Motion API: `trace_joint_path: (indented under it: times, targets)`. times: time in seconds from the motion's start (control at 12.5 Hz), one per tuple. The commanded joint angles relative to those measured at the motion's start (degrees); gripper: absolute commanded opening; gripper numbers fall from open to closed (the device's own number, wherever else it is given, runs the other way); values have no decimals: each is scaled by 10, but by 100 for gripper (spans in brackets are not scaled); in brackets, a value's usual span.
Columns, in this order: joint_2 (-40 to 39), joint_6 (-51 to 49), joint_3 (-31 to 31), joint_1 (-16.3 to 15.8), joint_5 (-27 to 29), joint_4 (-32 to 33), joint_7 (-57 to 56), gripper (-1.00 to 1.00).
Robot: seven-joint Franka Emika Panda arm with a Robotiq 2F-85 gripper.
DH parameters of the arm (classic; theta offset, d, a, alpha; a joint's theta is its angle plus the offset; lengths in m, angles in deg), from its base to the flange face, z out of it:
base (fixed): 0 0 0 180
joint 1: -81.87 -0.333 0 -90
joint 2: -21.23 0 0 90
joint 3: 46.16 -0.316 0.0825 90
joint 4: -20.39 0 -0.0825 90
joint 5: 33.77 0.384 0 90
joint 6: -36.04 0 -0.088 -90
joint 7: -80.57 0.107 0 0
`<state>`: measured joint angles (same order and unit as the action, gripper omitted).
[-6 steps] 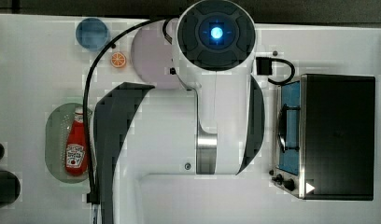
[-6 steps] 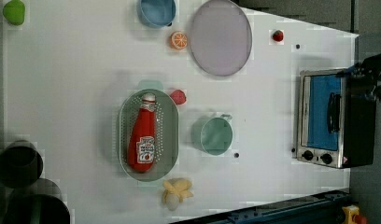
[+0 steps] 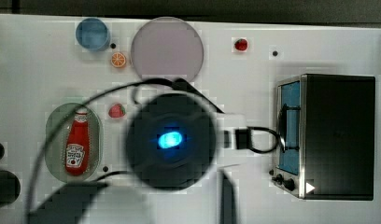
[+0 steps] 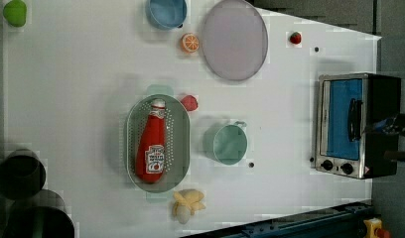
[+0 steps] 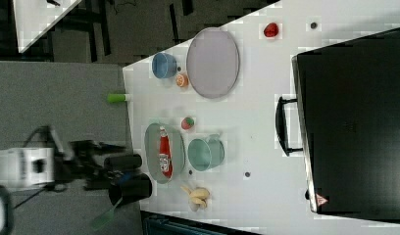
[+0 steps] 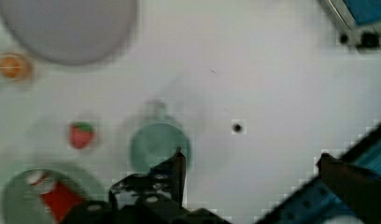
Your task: Pick ketchup from strainer and place it on the table
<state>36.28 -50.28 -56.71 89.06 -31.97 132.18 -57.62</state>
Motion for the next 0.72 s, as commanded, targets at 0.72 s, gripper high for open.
trace_joint_path:
  times: [0.72]
  targets:
    - [-133, 118, -287, -13, 1, 0, 17, 100]
